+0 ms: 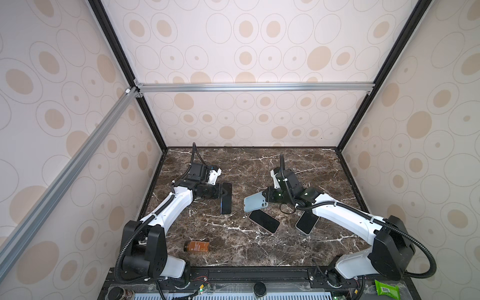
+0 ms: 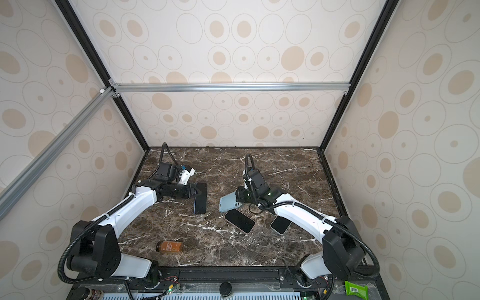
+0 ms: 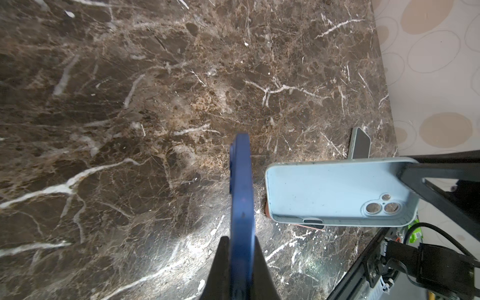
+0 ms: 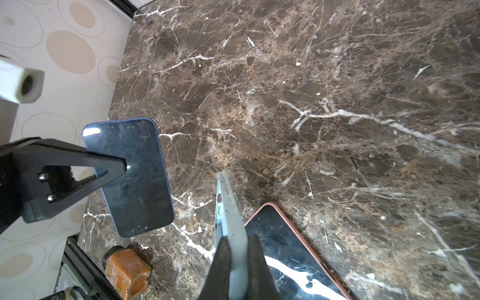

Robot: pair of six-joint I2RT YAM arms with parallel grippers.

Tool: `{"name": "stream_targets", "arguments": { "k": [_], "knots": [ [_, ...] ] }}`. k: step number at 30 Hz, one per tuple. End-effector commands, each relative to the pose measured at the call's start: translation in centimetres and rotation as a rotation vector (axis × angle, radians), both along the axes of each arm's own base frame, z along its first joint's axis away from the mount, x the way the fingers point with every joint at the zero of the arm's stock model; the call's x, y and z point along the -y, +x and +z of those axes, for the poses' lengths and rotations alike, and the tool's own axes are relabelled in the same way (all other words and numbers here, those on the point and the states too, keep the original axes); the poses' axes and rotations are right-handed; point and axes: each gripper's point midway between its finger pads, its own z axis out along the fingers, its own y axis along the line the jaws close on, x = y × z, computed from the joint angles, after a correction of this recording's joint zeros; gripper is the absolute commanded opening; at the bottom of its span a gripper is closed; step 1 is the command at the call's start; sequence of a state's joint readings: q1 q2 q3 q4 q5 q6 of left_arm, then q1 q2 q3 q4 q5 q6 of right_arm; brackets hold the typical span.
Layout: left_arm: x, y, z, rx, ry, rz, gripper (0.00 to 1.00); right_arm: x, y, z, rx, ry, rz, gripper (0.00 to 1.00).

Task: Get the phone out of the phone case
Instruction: 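Lower the blue-framed phone with the left gripper while the right lowers the case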

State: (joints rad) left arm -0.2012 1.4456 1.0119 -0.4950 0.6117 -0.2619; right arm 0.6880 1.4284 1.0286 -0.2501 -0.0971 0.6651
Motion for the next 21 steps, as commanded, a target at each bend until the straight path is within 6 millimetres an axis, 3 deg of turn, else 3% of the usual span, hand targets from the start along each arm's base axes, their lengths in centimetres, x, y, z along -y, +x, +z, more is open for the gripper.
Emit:
{"name": "stream_targets", "arguments": {
  "k": [1,7,13,21],
  "knots": [
    [0.3,-0.6,-0.4,-0.045,-0.062,-0.056,0.00,-1.7,-0.7,1.0,0.006,0.075,0.081,0.00],
    [0.2,-1.1,-1.8,-0.094,-0.084,-0.078,0.00,-1.7,-0.7,1.6,0.048,0.101,0.088,0.00],
    [0.3,-1.7,-4.0,-0.151,-0.089,-0.093,0.00,-1.6,-1.1,0.6,0.009,0.084,0.111,0.00],
    [0.5,-1.6,-5.4,-0.197,-0.143,-0.082,0.00,-1.3,-1.1,-0.6,-0.024,0.098,0.094,0.00]
  ]
}}
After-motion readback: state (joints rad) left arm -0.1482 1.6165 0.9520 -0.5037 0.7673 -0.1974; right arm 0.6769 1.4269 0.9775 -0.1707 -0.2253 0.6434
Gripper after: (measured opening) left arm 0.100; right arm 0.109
